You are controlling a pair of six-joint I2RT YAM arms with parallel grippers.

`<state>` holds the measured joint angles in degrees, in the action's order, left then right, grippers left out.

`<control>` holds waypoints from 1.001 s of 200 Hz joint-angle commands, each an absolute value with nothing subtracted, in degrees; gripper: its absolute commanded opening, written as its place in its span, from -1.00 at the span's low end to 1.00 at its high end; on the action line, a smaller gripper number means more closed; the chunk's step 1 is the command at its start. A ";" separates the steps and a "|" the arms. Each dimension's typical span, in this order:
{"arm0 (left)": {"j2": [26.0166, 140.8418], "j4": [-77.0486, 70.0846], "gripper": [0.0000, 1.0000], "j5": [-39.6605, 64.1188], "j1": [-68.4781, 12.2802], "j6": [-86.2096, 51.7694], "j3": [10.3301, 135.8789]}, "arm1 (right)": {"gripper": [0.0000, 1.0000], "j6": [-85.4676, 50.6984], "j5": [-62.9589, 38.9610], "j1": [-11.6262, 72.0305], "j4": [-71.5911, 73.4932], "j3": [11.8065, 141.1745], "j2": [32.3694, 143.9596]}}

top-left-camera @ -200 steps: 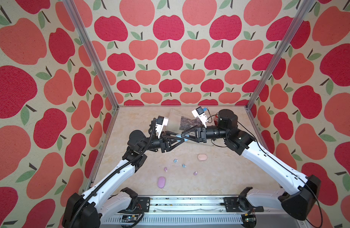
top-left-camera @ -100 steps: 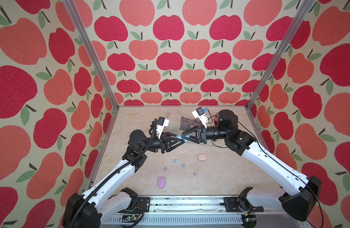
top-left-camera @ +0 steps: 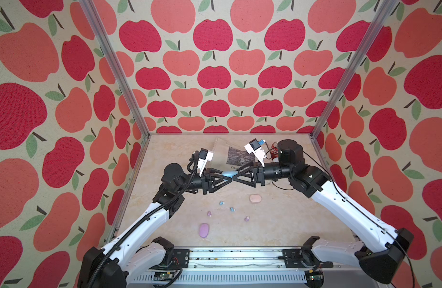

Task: Insert wireless bluetooth earbuds into charging case
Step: Pass the charging case, then open the charging case.

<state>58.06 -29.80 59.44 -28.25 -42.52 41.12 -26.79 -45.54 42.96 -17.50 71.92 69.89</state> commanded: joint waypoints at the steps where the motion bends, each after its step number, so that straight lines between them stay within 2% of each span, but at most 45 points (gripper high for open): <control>1: 57.30 -29.68 -0.71 61.22 -27.87 -41.13 43.85 | 0.36 -25.22 -43.73 42.63 -19.28 73.34 69.49; 162: 55.71 -25.40 -0.73 62.16 -29.31 -37.52 43.77 | 0.36 -29.62 -40.21 40.65 -16.78 74.01 71.81; 200: 55.70 -25.05 -0.73 61.89 -29.46 -37.20 43.85 | 0.36 -29.21 -43.51 40.61 -16.26 74.11 72.16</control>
<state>56.99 -23.77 59.99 -28.77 -39.05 42.06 -28.82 -42.59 41.43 -17.47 72.44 71.26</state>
